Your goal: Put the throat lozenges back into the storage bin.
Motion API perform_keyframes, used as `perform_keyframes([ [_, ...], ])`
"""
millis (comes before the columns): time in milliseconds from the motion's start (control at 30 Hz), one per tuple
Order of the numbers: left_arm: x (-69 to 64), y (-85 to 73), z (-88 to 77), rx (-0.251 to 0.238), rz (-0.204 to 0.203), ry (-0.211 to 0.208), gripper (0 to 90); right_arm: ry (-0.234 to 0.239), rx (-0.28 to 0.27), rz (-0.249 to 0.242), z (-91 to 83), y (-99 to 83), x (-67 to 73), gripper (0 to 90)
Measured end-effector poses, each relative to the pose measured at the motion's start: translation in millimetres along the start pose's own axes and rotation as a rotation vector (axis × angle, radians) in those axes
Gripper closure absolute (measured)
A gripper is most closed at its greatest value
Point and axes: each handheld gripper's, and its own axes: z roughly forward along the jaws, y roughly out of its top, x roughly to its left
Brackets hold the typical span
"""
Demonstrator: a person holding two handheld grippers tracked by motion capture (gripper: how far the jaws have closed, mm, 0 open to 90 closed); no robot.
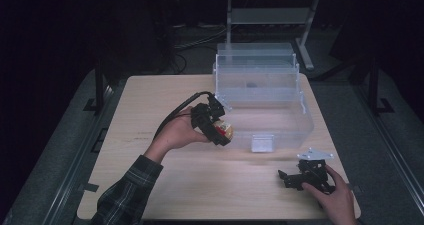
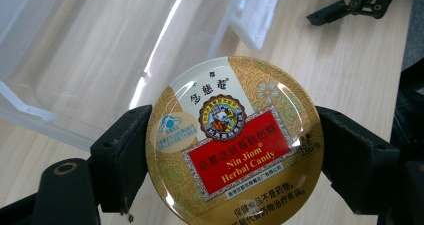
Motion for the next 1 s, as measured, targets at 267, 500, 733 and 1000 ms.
perform_keyframes([
  [267,11.4,7.3,2.1,0.007,-0.008,0.013,19.6,0.0,0.0,-0.002,0.0,-0.1,-0.1,0.0],
  [500,21.1,14.6,5.7,0.011,-0.014,0.027,19.6,0.0,-0.001,-0.002,0.1,0.0,-0.1,0.0],
  [733,31.5,21.1,9.7,0.006,-0.029,0.034,19.6,0.0,0.0,-0.002,0.0,0.0,-0.1,0.0],
  [1000,42.6,23.3,20.1,0.032,-0.03,0.044,19.6,-0.001,-0.001,-0.002,0.1,-0.1,-0.1,0.0],
])
